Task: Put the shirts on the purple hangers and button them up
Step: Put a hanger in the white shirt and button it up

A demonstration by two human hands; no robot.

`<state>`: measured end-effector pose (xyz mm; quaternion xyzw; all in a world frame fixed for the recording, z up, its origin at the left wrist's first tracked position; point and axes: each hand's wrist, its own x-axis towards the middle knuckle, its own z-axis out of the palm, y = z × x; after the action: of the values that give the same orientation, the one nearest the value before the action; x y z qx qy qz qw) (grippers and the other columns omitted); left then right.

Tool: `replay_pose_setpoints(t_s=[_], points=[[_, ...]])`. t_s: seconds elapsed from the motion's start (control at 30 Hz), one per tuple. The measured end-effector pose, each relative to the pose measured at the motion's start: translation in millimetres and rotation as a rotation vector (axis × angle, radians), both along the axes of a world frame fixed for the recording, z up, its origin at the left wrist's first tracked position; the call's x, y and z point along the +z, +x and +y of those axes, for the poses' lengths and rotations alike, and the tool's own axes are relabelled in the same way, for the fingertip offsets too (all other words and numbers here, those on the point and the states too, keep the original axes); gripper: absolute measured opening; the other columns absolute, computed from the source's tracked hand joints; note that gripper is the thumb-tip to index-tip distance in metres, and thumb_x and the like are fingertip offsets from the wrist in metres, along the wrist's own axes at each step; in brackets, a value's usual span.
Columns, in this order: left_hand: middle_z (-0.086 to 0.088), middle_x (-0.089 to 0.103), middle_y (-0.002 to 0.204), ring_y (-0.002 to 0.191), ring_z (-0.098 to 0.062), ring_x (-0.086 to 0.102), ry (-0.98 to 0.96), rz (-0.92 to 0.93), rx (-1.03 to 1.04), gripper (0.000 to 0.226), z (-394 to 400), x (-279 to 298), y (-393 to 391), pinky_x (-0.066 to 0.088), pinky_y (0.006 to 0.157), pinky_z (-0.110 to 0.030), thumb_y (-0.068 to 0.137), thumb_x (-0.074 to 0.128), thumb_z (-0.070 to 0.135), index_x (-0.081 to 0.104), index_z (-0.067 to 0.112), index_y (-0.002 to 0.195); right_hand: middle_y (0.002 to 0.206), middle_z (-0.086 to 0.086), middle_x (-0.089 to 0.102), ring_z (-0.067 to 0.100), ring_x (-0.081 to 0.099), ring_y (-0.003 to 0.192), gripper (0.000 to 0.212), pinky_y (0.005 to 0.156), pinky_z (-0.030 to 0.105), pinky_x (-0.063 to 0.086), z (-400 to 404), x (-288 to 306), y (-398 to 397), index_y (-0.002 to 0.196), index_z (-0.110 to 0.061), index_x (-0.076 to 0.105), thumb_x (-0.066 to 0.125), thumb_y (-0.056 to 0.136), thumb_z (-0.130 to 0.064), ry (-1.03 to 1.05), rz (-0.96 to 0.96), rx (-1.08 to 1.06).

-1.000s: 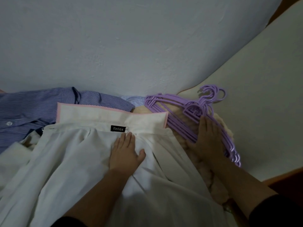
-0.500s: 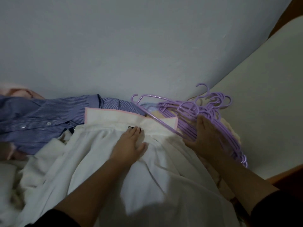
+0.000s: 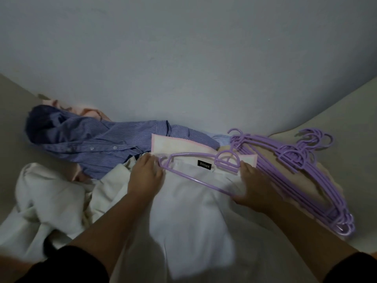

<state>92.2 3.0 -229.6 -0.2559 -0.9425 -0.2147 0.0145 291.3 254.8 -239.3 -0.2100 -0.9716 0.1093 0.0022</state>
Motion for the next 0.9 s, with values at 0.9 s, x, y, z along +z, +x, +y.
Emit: replay_pose_setpoints(t_s=[0.9], points=[[0.027, 0.064, 0.081, 0.072, -0.004, 0.053, 0.660, -0.495, -0.031, 0.048, 37, 103, 42, 0.045, 0.063, -0.019, 0.087, 0.056, 0.006, 0.059, 0.034, 0.127, 0.127, 0.024, 0.056, 0.040, 0.059, 0.111, 0.103, 0.081, 0.053, 0.052, -17, 19, -4, 0.130, 0.009, 0.048, 0.081, 0.051, -0.048, 0.012, 0.101, 0.139]])
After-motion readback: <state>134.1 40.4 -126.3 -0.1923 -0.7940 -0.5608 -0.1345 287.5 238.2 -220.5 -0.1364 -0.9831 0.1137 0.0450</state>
